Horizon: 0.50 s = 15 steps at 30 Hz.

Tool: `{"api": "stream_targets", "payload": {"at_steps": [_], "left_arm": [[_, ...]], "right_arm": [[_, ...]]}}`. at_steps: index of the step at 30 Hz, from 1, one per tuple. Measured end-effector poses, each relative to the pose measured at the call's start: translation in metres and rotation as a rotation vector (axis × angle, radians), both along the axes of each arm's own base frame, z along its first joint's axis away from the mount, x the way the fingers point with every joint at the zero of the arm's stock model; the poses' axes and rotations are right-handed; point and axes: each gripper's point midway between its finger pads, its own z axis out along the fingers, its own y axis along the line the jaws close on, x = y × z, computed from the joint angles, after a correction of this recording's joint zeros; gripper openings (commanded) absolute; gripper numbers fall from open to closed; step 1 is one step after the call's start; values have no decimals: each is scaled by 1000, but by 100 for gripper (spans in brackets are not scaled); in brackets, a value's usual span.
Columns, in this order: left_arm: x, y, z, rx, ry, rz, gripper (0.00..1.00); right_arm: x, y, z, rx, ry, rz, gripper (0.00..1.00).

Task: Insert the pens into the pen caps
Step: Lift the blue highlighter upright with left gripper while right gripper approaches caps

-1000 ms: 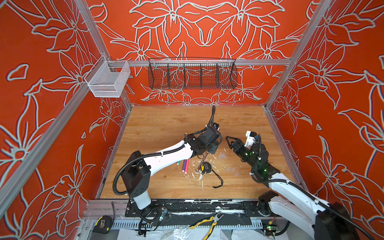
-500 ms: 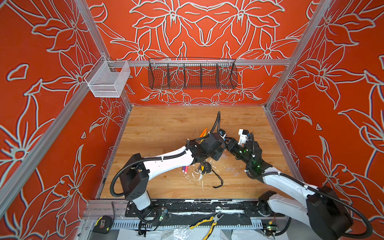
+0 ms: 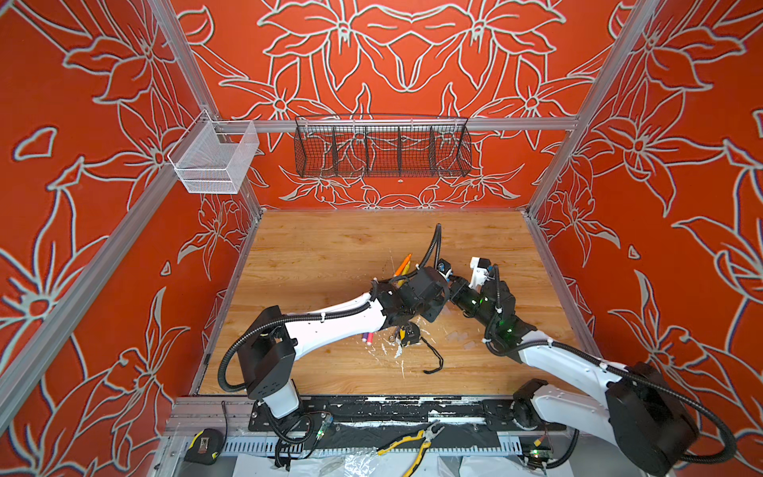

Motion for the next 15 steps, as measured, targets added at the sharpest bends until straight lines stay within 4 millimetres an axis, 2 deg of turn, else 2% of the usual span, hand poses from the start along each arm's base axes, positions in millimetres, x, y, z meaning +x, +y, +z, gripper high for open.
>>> {"api": "stream_targets", "payload": {"at_steps": [3,7,10,12,13,15], "left_arm": [[2,1,1,6,-11,5,28],[3,2,1,8,-16,11,27],[3,1,2,5,-17,10,18],[1,-1,2,2,-20,-1,6],[0,-2,2,1,-16,-7,1],[1,-3,4,-7,-23,-4,0]], "right_arm": [[-6,7,5,3,-14,20,0],[-7,6,10,4,-30,12,0],[-8,6,11,2,-33,6,0],[-8,5,12,0,-35,3,0],[-8,5,12,-3,-37,4,9],[-8,4,14,-2,-40,-1,31]]}}
